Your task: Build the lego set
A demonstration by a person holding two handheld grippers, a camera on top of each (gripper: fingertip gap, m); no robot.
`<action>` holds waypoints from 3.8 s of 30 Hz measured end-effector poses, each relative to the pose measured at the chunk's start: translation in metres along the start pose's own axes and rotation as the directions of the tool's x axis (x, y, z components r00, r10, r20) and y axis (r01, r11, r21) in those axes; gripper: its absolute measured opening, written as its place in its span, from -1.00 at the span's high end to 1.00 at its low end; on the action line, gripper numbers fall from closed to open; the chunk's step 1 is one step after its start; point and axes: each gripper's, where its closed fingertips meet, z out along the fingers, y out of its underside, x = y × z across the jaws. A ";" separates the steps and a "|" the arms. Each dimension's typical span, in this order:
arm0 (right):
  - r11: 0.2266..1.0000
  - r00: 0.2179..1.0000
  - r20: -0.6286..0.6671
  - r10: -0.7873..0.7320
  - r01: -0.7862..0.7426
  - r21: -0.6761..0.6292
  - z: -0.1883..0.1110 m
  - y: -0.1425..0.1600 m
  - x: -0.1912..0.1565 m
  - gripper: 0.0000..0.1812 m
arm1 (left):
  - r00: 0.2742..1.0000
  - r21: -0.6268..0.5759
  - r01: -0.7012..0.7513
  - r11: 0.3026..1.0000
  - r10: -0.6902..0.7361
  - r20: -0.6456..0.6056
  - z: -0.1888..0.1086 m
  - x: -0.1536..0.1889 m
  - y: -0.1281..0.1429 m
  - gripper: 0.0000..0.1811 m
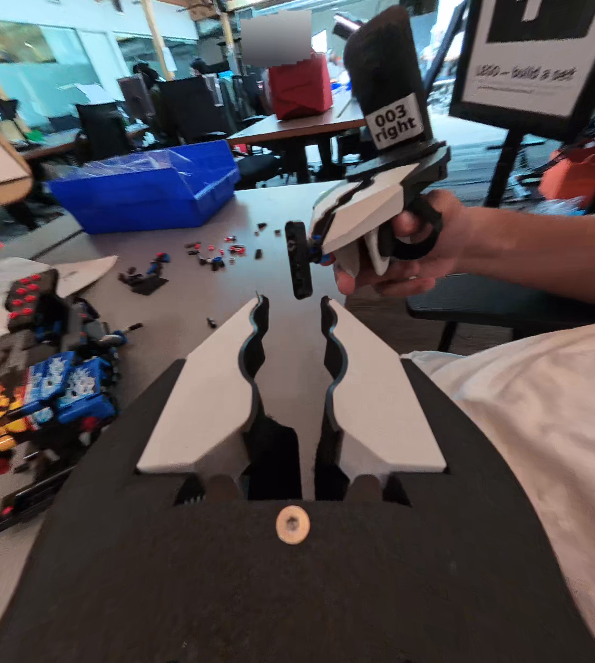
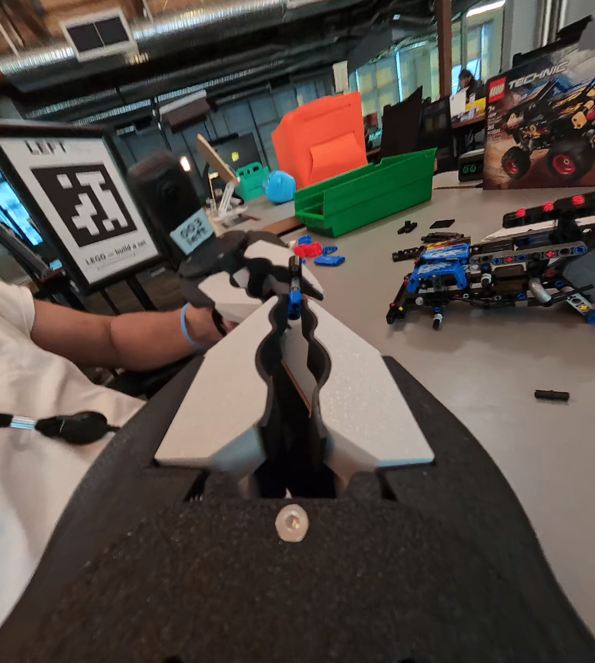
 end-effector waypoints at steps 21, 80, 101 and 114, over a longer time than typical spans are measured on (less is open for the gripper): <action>0.988 0.988 0.098 -0.120 0.129 -0.082 0.001 0.012 -0.023 0.91 | 0.973 0.119 0.117 0.986 -0.090 -0.214 -0.007 0.027 -0.016 0.94; 0.917 0.893 -0.215 -0.395 0.396 -0.040 0.017 -0.004 -0.014 0.91 | 0.360 -0.387 -0.732 0.561 0.800 0.480 -0.013 -0.004 -0.021 0.94; 0.966 0.969 -0.031 -0.245 0.242 -0.092 0.011 0.002 -0.028 0.53 | -0.075 -0.486 -0.856 0.177 0.887 0.455 -0.017 0.009 -0.028 0.93; 0.927 0.911 0.172 0.375 -0.370 -0.061 0.016 0.008 -0.020 0.88 | -0.275 -0.507 -0.861 -0.053 0.886 0.374 -0.016 0.014 -0.018 0.94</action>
